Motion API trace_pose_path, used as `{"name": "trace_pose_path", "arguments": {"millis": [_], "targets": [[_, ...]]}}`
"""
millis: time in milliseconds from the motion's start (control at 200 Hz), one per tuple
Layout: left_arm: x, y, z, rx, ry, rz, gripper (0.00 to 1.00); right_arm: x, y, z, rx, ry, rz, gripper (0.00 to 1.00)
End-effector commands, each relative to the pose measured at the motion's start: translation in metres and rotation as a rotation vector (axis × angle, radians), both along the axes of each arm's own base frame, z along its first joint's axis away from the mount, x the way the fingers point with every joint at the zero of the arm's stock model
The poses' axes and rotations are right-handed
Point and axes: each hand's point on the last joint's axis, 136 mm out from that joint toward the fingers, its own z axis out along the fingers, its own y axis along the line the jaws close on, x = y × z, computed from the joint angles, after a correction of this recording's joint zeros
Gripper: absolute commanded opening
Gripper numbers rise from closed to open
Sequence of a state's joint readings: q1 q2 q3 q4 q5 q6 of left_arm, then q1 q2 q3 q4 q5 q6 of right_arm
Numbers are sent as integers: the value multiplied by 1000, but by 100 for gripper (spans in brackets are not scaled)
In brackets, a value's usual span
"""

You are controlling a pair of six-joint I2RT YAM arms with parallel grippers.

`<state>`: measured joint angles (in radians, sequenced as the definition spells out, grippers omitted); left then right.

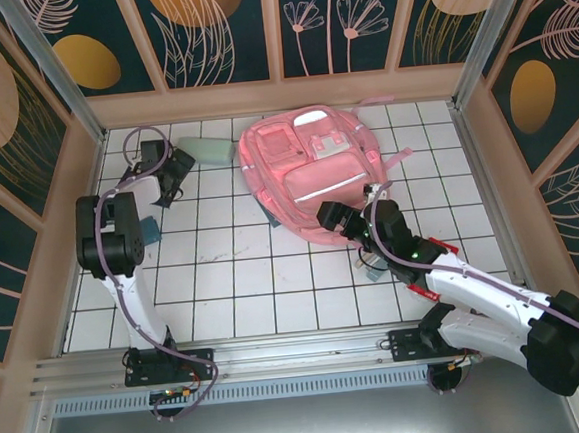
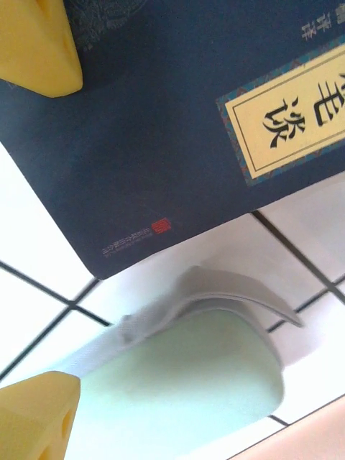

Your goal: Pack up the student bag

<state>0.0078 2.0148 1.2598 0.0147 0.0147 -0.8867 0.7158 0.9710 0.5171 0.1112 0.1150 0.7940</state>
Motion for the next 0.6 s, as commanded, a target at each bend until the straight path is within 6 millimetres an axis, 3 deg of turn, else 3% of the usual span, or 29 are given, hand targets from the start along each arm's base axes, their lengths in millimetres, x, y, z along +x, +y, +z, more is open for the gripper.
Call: {"name": "trace_pose_path", "arguments": {"millis": [0,175,430,445,596], "targets": [[-39,-23,-21,-155,88,-11,98,1,4,20,55,-53,-7,98],[-74,-56,-17,-203,86,-69,98,0,7,21,63,-59,-2,98],[-157,-120,-47,-248,174,-197,98,-4,13,20,62,-58,10,98],[-159,-124,-40,-255,155,-210,98,-4,12,19,59,-57,9,98],[-206,-146,-42,-249,174,-258,98,-5,15,19,50,-59,10,98]]}}
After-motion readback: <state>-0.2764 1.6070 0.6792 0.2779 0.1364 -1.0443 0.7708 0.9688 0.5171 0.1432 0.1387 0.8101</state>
